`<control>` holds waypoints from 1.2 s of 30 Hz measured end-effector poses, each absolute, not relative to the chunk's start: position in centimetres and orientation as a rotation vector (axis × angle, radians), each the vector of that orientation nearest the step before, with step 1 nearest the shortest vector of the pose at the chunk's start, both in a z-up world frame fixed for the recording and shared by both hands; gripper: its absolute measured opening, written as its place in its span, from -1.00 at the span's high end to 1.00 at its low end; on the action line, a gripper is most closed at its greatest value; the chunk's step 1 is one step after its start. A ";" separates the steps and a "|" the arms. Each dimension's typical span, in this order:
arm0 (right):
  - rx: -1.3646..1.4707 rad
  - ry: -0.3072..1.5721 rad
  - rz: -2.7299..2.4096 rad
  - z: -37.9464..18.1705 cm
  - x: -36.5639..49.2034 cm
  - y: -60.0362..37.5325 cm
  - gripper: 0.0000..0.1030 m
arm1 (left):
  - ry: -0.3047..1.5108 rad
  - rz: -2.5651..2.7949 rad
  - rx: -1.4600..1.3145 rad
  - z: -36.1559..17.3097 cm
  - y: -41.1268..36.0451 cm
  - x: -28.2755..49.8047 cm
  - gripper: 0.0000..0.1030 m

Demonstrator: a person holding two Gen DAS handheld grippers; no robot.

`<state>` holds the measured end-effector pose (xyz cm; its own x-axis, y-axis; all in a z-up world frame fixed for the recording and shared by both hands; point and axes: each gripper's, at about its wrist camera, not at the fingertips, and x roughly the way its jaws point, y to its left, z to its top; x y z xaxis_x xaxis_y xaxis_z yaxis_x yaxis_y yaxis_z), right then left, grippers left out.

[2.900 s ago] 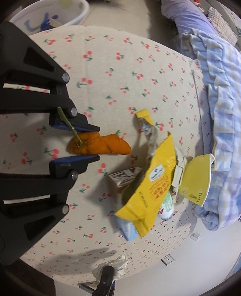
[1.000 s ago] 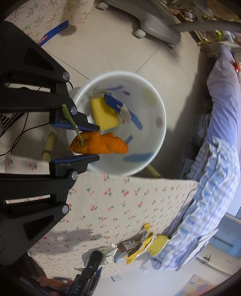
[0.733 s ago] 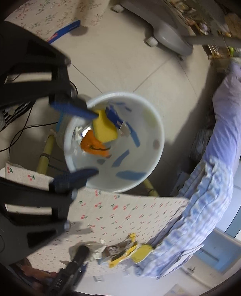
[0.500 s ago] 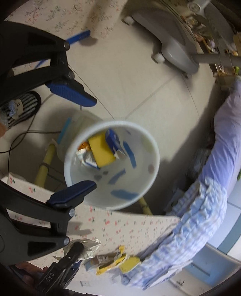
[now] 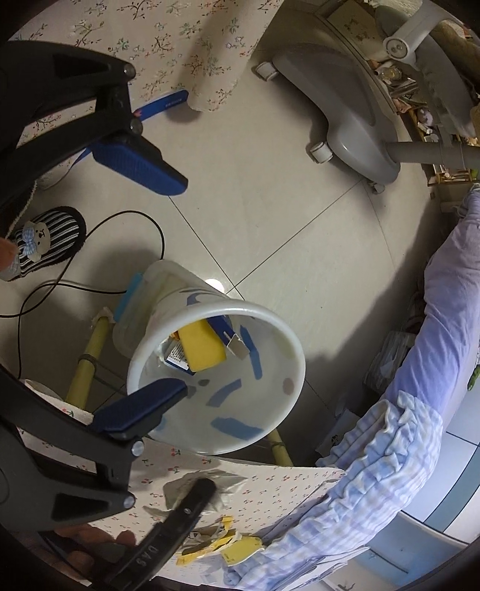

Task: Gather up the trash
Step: 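Carry the crumpled tissue over the wastebasket and release it with the right tool, then move the left tool to the yellow snack bag and grasp it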

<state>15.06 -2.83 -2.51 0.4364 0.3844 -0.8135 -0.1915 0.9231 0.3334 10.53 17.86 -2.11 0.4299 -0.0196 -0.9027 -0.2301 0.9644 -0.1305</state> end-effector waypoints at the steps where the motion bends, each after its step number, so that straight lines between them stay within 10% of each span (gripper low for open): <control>1: 0.222 1.048 0.377 -2.4 15.3 -2.9 -0.18 | 1.123 0.136 -0.252 -2.1 18.0 10.6 -0.92; 3: 0.256 1.043 0.372 -2.4 15.7 -3.3 -0.62 | 1.126 0.139 -0.254 -2.2 18.1 10.7 -0.92; 36: 0.283 0.966 0.073 0.8 9.7 -19.9 -0.66 | 1.131 -0.084 -0.214 -1.1 10.1 11.6 -0.98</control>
